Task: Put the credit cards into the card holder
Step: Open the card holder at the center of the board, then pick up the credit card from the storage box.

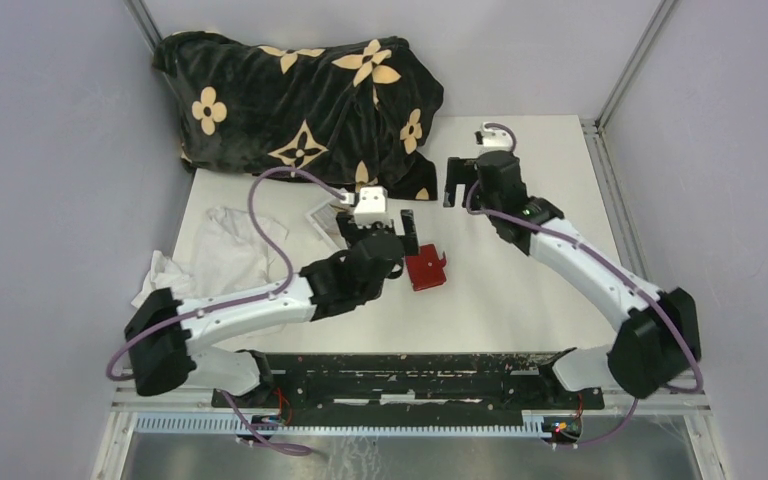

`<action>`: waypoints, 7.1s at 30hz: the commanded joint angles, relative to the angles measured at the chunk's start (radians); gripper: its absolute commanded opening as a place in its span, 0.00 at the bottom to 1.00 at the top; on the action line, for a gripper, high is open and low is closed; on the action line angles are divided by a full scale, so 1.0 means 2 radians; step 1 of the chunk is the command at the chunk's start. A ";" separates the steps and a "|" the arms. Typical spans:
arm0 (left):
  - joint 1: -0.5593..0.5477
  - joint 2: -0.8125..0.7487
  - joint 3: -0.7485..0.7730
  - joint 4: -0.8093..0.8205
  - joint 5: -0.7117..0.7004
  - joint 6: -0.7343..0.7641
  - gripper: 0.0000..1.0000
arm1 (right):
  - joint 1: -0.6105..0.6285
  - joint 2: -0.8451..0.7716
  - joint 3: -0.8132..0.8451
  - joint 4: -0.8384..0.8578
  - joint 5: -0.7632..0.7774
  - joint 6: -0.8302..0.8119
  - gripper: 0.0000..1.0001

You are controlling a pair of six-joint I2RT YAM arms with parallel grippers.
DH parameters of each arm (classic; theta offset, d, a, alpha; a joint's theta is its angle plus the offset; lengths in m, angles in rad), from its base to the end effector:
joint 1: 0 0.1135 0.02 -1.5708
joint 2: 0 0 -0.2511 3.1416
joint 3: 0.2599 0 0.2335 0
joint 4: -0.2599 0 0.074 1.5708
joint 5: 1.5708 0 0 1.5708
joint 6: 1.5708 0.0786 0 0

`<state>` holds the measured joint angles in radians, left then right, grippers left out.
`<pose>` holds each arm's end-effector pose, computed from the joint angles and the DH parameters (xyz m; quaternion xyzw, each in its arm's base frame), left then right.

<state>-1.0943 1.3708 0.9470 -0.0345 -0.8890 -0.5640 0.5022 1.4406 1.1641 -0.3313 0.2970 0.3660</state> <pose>0.1970 -0.2486 0.2668 -0.0182 0.7994 -0.1048 0.5913 0.3120 0.1451 0.2734 0.0087 0.8792 0.0737 0.4707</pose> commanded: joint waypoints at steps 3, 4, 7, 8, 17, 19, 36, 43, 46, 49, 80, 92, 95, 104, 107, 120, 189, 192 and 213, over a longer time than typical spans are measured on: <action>0.007 -0.116 -0.088 0.159 -0.078 0.094 0.99 | -0.005 -0.064 -0.098 0.285 -0.035 0.008 0.99; 0.009 -0.133 -0.103 0.172 -0.083 0.092 0.99 | -0.005 -0.053 -0.071 0.267 -0.053 0.008 0.97; 0.019 -0.160 -0.127 0.163 -0.115 0.054 0.99 | 0.000 0.015 0.038 0.151 -0.091 -0.017 0.83; 0.025 -0.169 -0.131 0.144 -0.128 0.030 0.99 | 0.006 0.043 0.080 0.107 -0.098 -0.032 0.78; 0.178 -0.217 -0.163 -0.036 -0.044 -0.215 0.84 | 0.079 0.205 0.263 -0.044 -0.066 -0.084 0.74; 0.207 -0.213 -0.166 -0.047 -0.019 -0.231 0.83 | 0.090 0.240 0.303 -0.067 -0.076 -0.090 0.73; 0.317 -0.129 -0.203 0.012 0.081 -0.257 0.77 | 0.151 0.424 0.505 -0.136 -0.153 -0.099 0.65; 0.339 -0.099 -0.211 0.036 0.105 -0.258 0.76 | 0.155 0.461 0.552 -0.150 -0.166 -0.095 0.65; 0.342 -0.083 -0.217 0.054 0.110 -0.263 0.76 | 0.155 0.480 0.575 -0.159 -0.177 -0.091 0.64; 0.343 -0.070 -0.219 0.066 0.112 -0.267 0.76 | 0.155 0.493 0.591 -0.162 -0.184 -0.088 0.64; 0.356 0.008 -0.232 0.138 0.143 -0.289 0.73 | 0.138 0.532 0.618 -0.167 -0.232 -0.038 0.49; 0.357 0.024 -0.225 0.144 0.155 -0.289 0.71 | 0.140 0.506 0.610 -0.165 -0.246 -0.028 0.40; 0.356 0.025 -0.223 0.145 0.155 -0.289 0.71 | 0.142 0.500 0.607 -0.164 -0.247 -0.027 0.40; 0.357 0.022 -0.220 0.145 0.155 -0.285 0.69 | 0.147 0.486 0.607 -0.166 -0.246 -0.027 0.38; 0.357 0.022 -0.220 0.145 0.155 -0.285 0.69 | 0.148 0.484 0.611 -0.170 -0.245 -0.027 0.36; 0.356 0.019 -0.221 0.142 0.168 -0.285 0.69 | 0.156 0.474 0.617 -0.191 -0.214 -0.039 0.18; 0.167 -0.152 -0.204 0.276 0.762 0.004 0.79 | 0.162 -0.228 -0.100 -0.073 -0.316 0.090 0.01; 0.168 -0.146 -0.199 0.276 0.788 -0.004 0.75 | 0.158 -0.224 -0.100 -0.068 -0.326 0.094 0.01; 0.167 -0.106 -0.196 0.285 0.849 -0.004 0.03 | 0.081 -0.184 -0.106 -0.016 -0.418 0.119 0.10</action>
<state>-0.7475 1.1305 0.5114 0.4808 0.7513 -0.5541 0.6823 1.0592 0.9360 -0.4797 -0.5171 0.5877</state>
